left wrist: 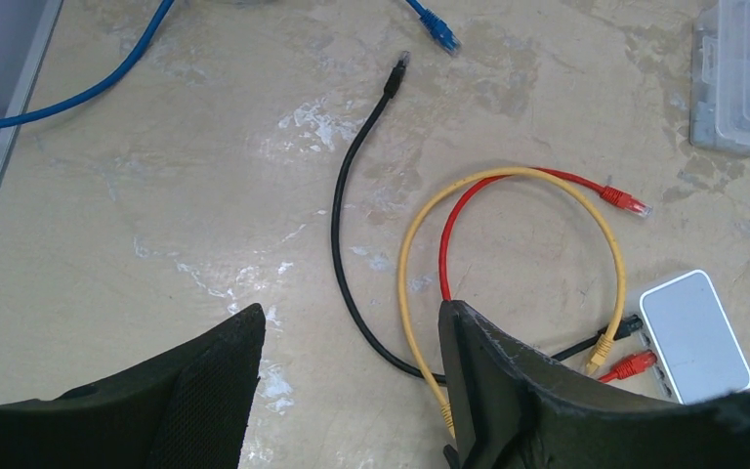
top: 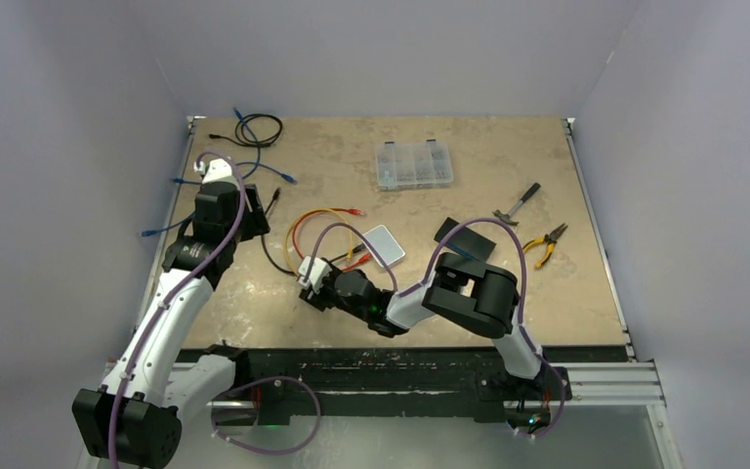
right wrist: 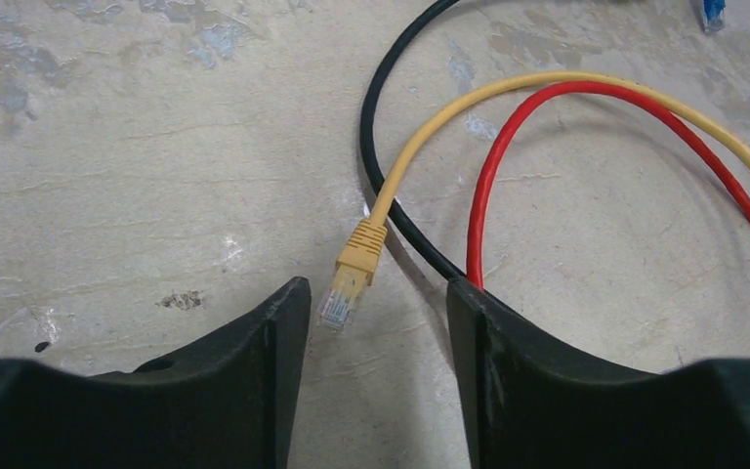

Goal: Insert the plug into the switch port
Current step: Pick up the connector from the center of the board.

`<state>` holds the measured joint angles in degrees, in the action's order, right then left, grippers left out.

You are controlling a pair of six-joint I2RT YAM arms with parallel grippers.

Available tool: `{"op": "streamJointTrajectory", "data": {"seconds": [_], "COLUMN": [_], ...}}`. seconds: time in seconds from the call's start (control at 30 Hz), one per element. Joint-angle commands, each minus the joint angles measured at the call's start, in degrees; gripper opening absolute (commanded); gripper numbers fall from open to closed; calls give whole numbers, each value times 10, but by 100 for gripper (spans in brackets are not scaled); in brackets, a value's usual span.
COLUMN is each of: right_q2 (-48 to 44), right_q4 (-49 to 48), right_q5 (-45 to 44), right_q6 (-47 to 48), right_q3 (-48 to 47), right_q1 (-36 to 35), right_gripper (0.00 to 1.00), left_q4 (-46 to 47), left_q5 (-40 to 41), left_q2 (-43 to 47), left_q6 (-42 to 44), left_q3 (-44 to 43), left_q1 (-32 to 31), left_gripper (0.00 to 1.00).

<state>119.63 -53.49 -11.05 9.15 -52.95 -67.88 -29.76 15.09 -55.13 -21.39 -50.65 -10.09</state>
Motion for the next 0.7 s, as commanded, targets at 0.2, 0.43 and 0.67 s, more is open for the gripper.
{"op": "streamJointTrajectory", "data": {"seconds": [0.2,0.43,0.67], "right_q2": [-37,-125,-214], "right_q4": [-30,20,90], "right_q5": [-24,-3,30], "right_q6": [9,34,67], "right_q3": [12,32,3], "right_q1": [-4,-1,27], "right_gripper": [5,0,0], "left_q4": [7,8,9], "left_q5": [-5,-11,-21], "left_q2": [11,23,43], "left_q6": [13,14,15], "left_q3": [6,10,13], "left_q1": [6,7,7], "left_gripper": [64,64,64]}}
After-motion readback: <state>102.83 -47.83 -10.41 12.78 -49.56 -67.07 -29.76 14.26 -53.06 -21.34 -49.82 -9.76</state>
